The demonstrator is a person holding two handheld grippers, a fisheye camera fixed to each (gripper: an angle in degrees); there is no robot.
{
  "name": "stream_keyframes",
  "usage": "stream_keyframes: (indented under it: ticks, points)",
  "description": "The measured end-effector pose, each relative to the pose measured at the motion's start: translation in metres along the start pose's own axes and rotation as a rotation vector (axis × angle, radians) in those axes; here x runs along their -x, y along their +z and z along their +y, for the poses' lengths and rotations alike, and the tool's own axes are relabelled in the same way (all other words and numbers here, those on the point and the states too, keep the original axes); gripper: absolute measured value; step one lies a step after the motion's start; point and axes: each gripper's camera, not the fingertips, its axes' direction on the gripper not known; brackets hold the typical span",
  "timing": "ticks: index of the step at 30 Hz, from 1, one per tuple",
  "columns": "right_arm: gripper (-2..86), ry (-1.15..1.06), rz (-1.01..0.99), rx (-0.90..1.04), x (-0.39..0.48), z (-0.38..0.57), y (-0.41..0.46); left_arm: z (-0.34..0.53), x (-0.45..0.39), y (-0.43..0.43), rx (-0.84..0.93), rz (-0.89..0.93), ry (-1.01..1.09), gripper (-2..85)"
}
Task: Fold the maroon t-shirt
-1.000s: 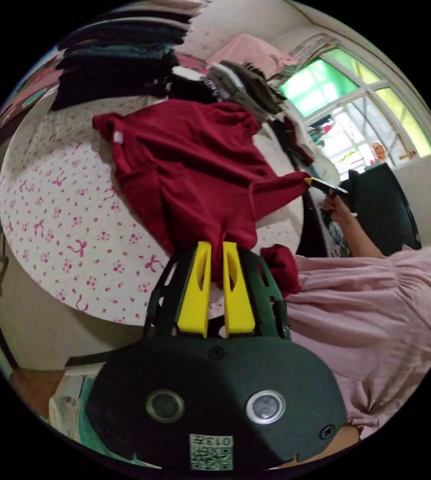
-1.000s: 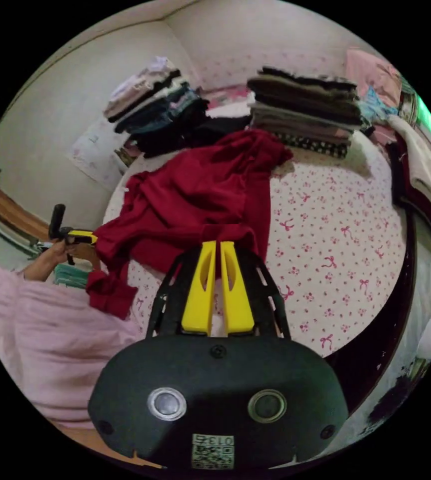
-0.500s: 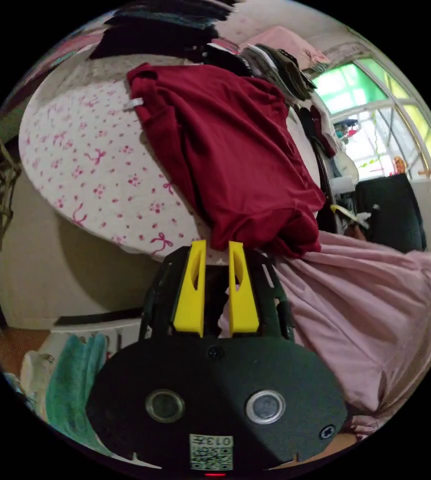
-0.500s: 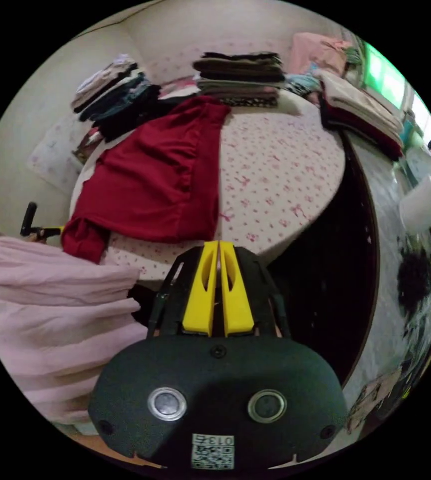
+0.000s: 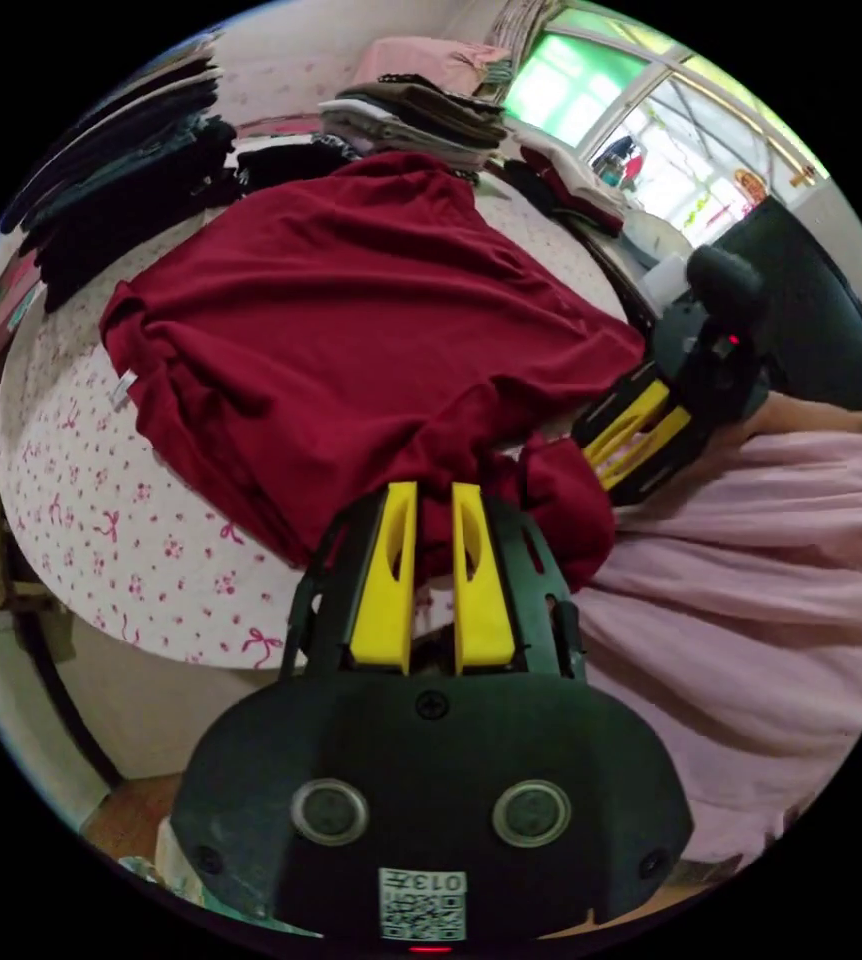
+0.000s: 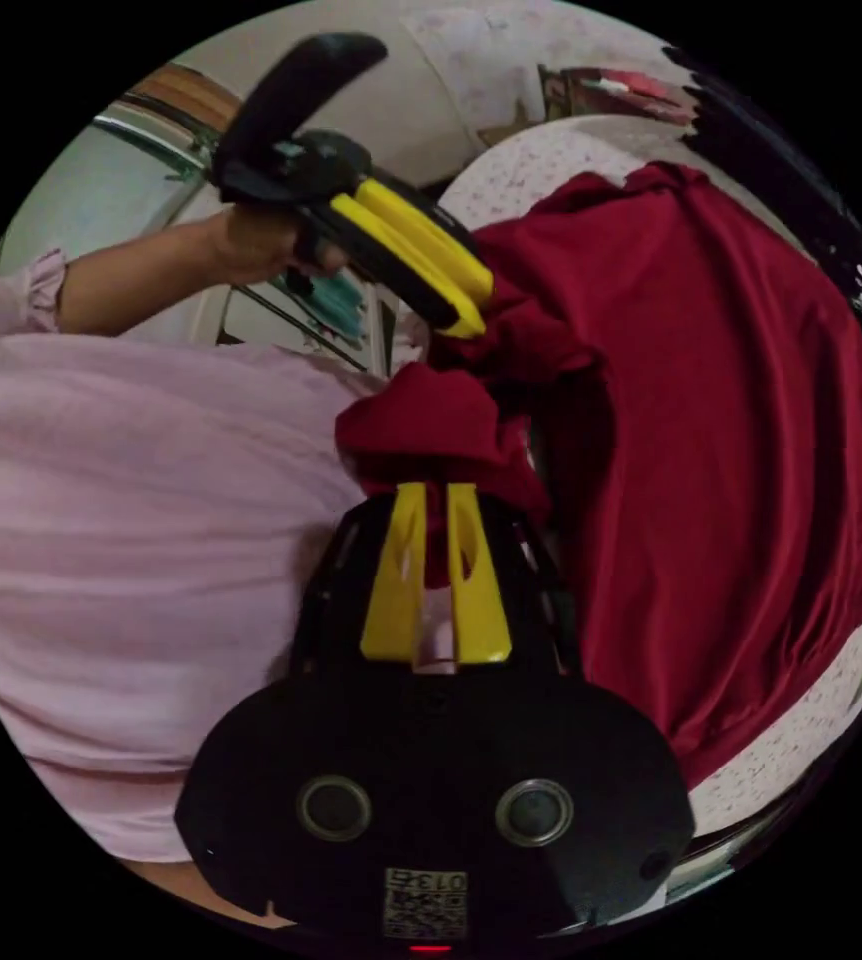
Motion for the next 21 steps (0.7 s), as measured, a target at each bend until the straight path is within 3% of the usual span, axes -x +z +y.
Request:
stream_keyframes:
  ticks: [2,10,14,16,18,21]
  points:
    - [2.7,0.017,-0.015,0.032,-0.006,-0.012,-0.001,0.002,0.002,-0.019,-0.050,0.036,0.016,6.8]
    - [1.5,0.122,-0.359,-0.597,-0.041,0.028,-0.121,0.043,-0.025,-0.059,-0.066,0.115,0.217,12.4]
    - [1.4,0.149,-0.407,-0.736,-0.042,0.042,-0.140,0.036,-0.051,-0.046,-0.065,0.013,0.213,14.2]
    - [1.4,0.123,-0.513,-0.799,-0.038,0.043,-0.144,0.027,-0.057,-0.041,-0.099,-0.090,0.156,12.3]
    - [1.4,0.072,-0.568,-0.802,-0.026,0.036,-0.145,0.017,-0.060,-0.040,-0.124,-0.123,0.115,2.5]
    - [1.6,-0.085,-0.606,-0.736,0.003,0.023,-0.146,0.013,-0.069,-0.055,-0.110,-0.154,0.241,0.5]
